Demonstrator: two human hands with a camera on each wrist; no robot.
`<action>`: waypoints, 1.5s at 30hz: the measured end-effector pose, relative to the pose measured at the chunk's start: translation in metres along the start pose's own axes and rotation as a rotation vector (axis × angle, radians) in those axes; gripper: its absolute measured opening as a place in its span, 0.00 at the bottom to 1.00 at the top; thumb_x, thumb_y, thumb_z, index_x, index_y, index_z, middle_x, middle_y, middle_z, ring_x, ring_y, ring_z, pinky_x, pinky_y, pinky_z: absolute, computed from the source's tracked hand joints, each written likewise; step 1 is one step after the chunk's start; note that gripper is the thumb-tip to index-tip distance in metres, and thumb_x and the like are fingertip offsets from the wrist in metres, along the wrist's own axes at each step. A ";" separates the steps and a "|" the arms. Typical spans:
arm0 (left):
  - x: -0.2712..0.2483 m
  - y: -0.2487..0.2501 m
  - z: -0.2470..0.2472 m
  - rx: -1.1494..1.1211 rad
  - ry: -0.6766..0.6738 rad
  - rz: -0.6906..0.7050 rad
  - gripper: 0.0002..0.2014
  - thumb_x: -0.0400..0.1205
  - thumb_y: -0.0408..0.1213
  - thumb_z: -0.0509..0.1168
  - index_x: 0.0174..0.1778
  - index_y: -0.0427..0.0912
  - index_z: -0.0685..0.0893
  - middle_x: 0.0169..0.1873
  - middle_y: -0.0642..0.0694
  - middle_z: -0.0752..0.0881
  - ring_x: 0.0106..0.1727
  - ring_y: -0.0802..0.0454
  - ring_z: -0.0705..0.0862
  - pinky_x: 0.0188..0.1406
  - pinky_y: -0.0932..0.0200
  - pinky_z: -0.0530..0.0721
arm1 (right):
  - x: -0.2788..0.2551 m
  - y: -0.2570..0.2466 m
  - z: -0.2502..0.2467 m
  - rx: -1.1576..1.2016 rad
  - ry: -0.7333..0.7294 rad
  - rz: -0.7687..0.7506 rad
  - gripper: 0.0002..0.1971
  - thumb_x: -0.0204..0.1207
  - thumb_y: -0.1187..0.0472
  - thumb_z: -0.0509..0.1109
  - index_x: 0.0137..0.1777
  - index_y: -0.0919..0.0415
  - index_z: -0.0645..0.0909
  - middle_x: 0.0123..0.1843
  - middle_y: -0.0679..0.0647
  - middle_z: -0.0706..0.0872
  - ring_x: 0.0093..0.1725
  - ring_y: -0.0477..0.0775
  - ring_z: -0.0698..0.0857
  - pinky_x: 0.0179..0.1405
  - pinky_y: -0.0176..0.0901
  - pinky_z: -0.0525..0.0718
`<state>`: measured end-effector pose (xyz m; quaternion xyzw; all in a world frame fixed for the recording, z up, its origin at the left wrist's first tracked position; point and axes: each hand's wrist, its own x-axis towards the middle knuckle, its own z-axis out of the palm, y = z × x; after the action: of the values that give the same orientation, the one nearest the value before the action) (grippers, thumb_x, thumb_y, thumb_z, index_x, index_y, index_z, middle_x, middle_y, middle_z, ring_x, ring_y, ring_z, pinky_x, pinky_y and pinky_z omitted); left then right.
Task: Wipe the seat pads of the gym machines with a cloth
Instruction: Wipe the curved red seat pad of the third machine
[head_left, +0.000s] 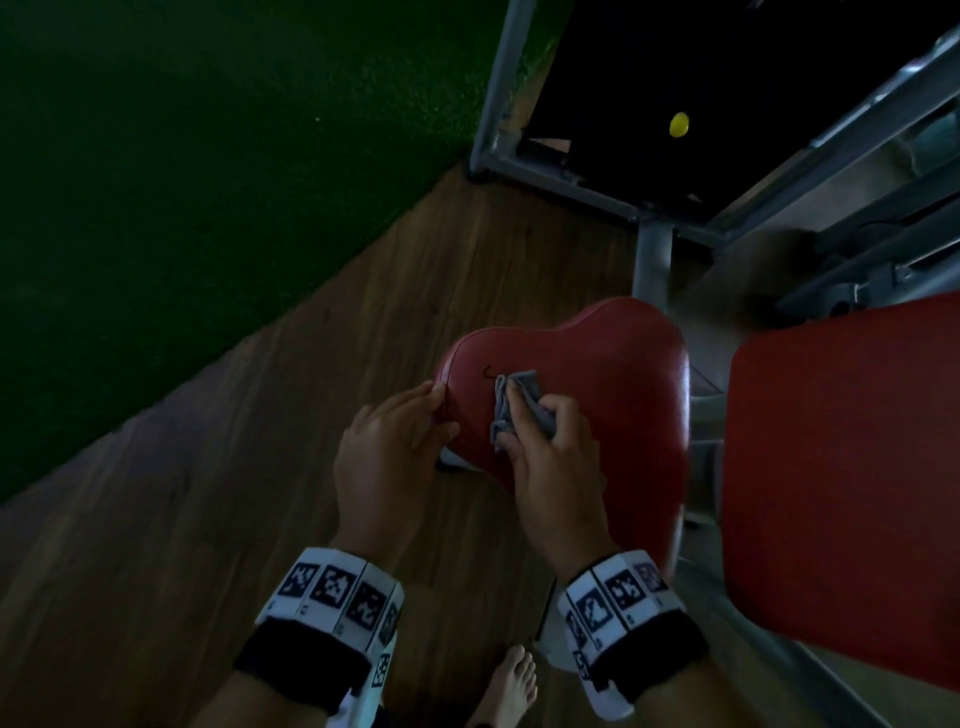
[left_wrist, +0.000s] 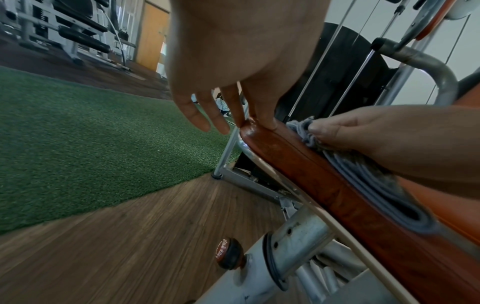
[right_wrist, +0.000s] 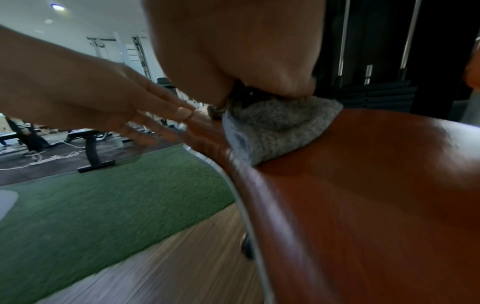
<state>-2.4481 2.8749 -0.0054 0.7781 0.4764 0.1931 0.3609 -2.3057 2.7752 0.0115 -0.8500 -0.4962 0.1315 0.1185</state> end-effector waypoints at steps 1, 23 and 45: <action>0.001 -0.001 0.000 -0.021 -0.010 -0.003 0.17 0.78 0.44 0.72 0.63 0.49 0.87 0.63 0.52 0.86 0.61 0.58 0.84 0.64 0.61 0.73 | 0.006 0.001 0.000 0.004 0.005 -0.001 0.27 0.82 0.43 0.50 0.82 0.42 0.60 0.67 0.48 0.66 0.60 0.49 0.71 0.59 0.50 0.79; 0.006 -0.018 -0.004 -0.295 -0.054 0.015 0.18 0.76 0.40 0.74 0.63 0.47 0.87 0.63 0.51 0.87 0.61 0.57 0.86 0.56 0.46 0.87 | -0.013 -0.016 0.008 -0.054 -0.030 -0.055 0.26 0.83 0.45 0.53 0.82 0.39 0.58 0.70 0.49 0.67 0.64 0.50 0.71 0.59 0.51 0.77; 0.012 -0.013 -0.019 -0.451 -0.184 -0.112 0.15 0.82 0.33 0.67 0.64 0.47 0.86 0.62 0.56 0.86 0.60 0.69 0.84 0.60 0.64 0.84 | 0.043 -0.026 0.015 0.034 -0.026 0.199 0.27 0.82 0.39 0.35 0.83 0.32 0.45 0.87 0.45 0.42 0.85 0.54 0.37 0.82 0.64 0.38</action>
<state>-2.4623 2.8967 -0.0036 0.6647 0.4288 0.2026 0.5773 -2.3117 2.8263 0.0020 -0.8911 -0.4085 0.1621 0.1131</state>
